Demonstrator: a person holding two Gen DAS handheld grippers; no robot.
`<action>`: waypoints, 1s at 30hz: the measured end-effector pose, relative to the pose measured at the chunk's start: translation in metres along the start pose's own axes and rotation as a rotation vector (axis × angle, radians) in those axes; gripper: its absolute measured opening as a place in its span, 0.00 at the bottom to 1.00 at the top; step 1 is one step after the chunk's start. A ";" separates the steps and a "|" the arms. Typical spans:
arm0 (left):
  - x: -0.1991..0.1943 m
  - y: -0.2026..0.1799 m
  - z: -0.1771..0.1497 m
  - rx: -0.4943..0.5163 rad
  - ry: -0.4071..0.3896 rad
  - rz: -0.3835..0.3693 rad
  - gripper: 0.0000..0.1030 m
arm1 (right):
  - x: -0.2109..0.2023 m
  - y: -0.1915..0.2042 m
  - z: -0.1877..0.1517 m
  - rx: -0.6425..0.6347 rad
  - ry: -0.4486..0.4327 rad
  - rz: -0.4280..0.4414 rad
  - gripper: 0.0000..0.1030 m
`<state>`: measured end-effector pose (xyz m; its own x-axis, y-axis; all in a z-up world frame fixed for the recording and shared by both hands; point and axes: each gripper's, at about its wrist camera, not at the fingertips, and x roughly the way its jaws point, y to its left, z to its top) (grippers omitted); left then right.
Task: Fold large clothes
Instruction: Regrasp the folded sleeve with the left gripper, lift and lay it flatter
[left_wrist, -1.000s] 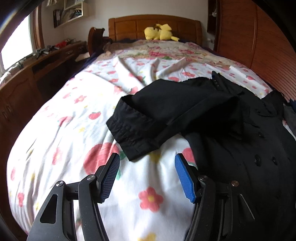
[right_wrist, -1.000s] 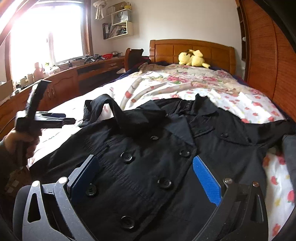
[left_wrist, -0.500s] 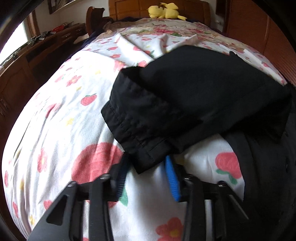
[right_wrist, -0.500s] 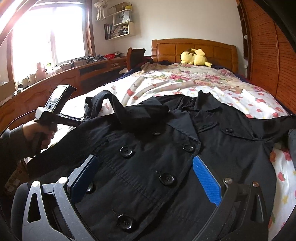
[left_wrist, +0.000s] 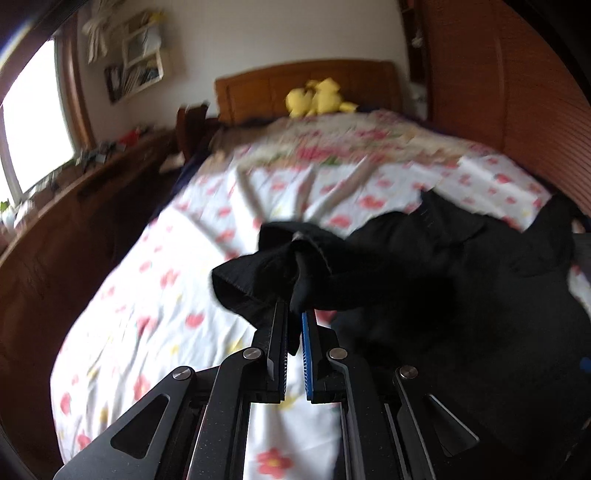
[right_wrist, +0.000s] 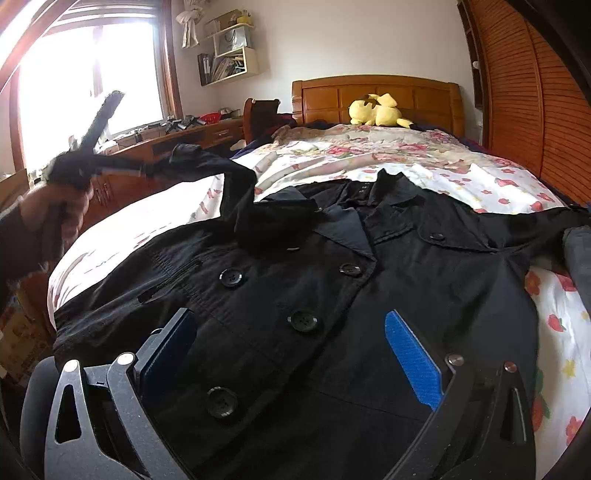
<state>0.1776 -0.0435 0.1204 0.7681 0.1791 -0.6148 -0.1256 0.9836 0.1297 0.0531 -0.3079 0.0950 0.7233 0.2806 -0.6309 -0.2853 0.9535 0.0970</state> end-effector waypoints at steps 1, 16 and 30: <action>-0.009 -0.013 0.006 0.017 -0.019 -0.009 0.06 | -0.004 -0.003 0.000 0.009 -0.007 -0.002 0.99; -0.094 -0.106 -0.020 0.176 -0.150 -0.196 0.06 | -0.056 -0.051 -0.029 0.055 -0.033 -0.111 0.99; -0.135 -0.076 -0.042 0.158 -0.139 -0.268 0.47 | -0.107 -0.036 -0.004 0.002 -0.021 -0.164 0.99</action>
<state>0.0570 -0.1418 0.1604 0.8404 -0.1010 -0.5325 0.1831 0.9776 0.1036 -0.0171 -0.3726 0.1558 0.7730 0.1232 -0.6223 -0.1612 0.9869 -0.0049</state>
